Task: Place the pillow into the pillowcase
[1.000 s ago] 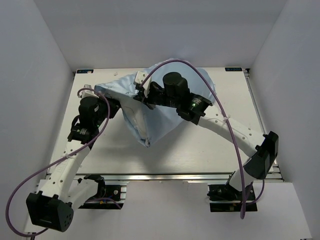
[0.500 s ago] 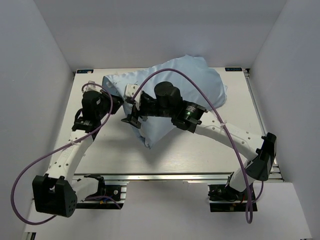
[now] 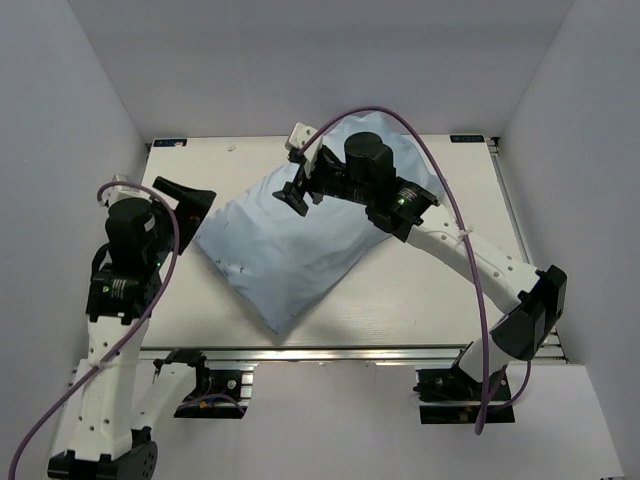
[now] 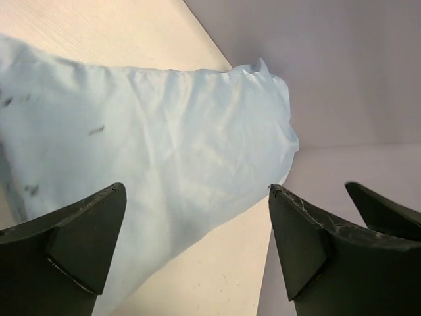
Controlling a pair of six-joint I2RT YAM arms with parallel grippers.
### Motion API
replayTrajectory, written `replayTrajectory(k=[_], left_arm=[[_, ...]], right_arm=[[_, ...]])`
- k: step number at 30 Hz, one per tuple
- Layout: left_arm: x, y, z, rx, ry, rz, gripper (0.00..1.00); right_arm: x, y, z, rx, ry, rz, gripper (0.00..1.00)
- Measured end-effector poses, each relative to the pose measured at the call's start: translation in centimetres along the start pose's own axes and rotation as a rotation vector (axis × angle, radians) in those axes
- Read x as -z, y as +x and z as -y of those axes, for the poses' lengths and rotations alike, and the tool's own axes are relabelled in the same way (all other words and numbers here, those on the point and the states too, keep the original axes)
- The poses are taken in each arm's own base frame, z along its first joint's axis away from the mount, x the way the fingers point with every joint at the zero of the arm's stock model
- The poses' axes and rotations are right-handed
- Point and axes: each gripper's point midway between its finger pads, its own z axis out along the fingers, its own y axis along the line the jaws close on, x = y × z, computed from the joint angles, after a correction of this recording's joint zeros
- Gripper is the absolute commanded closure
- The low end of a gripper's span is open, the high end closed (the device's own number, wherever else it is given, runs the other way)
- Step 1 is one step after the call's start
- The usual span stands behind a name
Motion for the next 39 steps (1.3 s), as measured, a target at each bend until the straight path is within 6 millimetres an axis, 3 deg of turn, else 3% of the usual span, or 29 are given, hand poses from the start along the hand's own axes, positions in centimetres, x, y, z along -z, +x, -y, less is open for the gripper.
replayTrajectory(k=[5, 8, 9, 10, 12, 13, 14, 16, 18, 20, 23, 26, 32, 39], left_arm=[[3.5, -0.6, -0.6, -0.008, -0.032, 0.029, 0.06], [4.9, -0.3, -0.8, -0.019, -0.019, 0.03, 0.13], [5.2, -0.3, -0.7, -0.022, -0.01, 0.03, 0.17], [5.4, -0.1, -0.7, -0.025, 0.0, 0.026, 0.33], [5.4, 0.6, -0.8, -0.029, 0.017, 0.002, 0.54], [5.3, 1.1, -0.8, -0.044, 0.031, -0.02, 0.63], [4.9, 1.7, -1.1, -0.037, 0.031, -0.041, 0.64], [4.3, 2.9, -1.4, -0.05, 0.05, -0.087, 0.63], [3.7, 3.9, -1.5, -0.066, 0.085, -0.121, 0.27], [3.5, 4.8, -1.5, -0.087, 0.137, -0.147, 0.02], [3.7, 5.6, -0.9, -0.11, 0.222, -0.156, 0.02], [4.2, 5.0, 0.6, -0.158, 0.312, -0.12, 0.02], [5.3, 3.0, 3.8, -0.272, 0.43, -0.043, 0.02], [4.7, 2.9, 4.8, -0.319, 0.466, -0.047, 0.02]], right_arm=[[0.1, 0.2, 0.4, 0.0, 0.003, -0.002, 0.18], [0.1, 0.3, -0.1, 0.006, -0.024, 0.001, 0.29], [0.0, 0.5, -0.4, 0.006, -0.039, 0.0, 0.39], [0.0, 0.9, -0.7, 0.007, -0.057, -0.006, 0.46], [-0.4, 2.1, -1.6, -0.005, -0.095, -0.027, 0.55], [-0.6, 3.1, -2.1, -0.015, -0.116, -0.045, 0.55], [-0.7, 3.8, -2.4, -0.025, -0.128, -0.062, 0.51], [-0.8, 5.9, -2.9, -0.051, -0.144, -0.107, 0.35], [-0.4, 7.4, -2.8, -0.093, -0.142, -0.146, 0.15], [0.1, 8.0, -1.4, -0.139, -0.096, -0.164, 0.13], [1.7, 8.7, 1.7, -0.197, 0.018, -0.19, 0.11], [4.6, 8.9, 4.2, -0.22, 0.147, -0.204, 0.11], [9.4, 6.6, 5.5, -0.203, 0.309, -0.202, 0.11], [10.9, 7.8, 6.1, -0.212, 0.383, -0.271, 0.11]])
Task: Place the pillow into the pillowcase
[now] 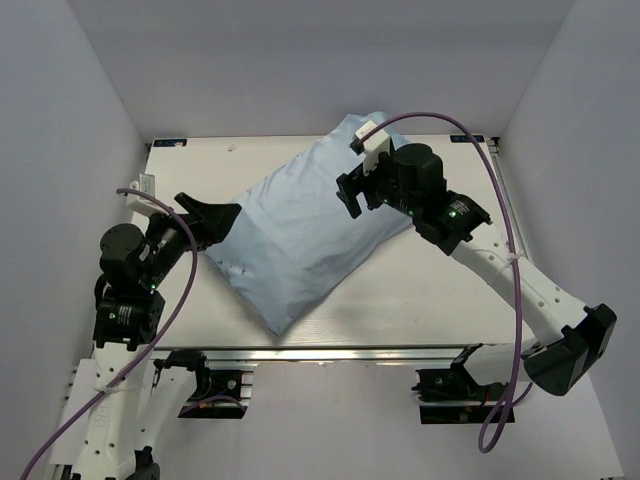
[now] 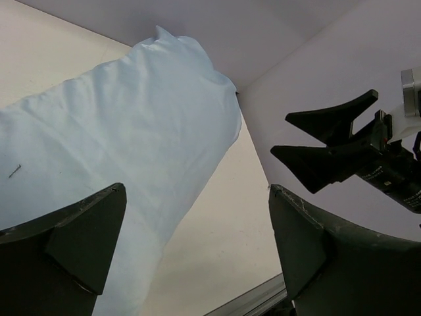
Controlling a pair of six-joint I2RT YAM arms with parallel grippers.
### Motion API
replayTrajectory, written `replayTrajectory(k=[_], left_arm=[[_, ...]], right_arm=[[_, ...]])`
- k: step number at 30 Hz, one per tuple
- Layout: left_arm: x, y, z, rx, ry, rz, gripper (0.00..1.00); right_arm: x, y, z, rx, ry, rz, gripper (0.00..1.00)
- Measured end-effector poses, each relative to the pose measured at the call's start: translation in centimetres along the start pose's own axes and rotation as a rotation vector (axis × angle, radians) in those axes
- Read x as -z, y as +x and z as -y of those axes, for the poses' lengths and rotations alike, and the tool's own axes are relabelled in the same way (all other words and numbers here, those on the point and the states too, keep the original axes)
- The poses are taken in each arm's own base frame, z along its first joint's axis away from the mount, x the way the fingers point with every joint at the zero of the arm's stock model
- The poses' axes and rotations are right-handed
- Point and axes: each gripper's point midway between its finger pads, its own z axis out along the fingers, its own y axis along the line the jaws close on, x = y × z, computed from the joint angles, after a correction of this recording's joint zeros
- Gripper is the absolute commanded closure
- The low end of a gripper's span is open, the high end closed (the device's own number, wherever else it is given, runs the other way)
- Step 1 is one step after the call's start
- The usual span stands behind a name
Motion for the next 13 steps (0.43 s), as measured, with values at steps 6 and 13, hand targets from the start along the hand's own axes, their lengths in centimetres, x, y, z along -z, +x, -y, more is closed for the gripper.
replayTrajectory(k=[6, 13], left_arm=[[0.2, -0.1, 0.3, -0.006, 0.012, 0.007, 0.02], [1.2, 0.1, 0.6, -0.016, 0.031, 0.029, 0.02]], right_arm=[[0.6, -0.1, 0.3, -0.002, 0.017, 0.001, 0.11], [0.6, -0.1, 0.3, -0.023, 0.02, 0.001, 0.1]])
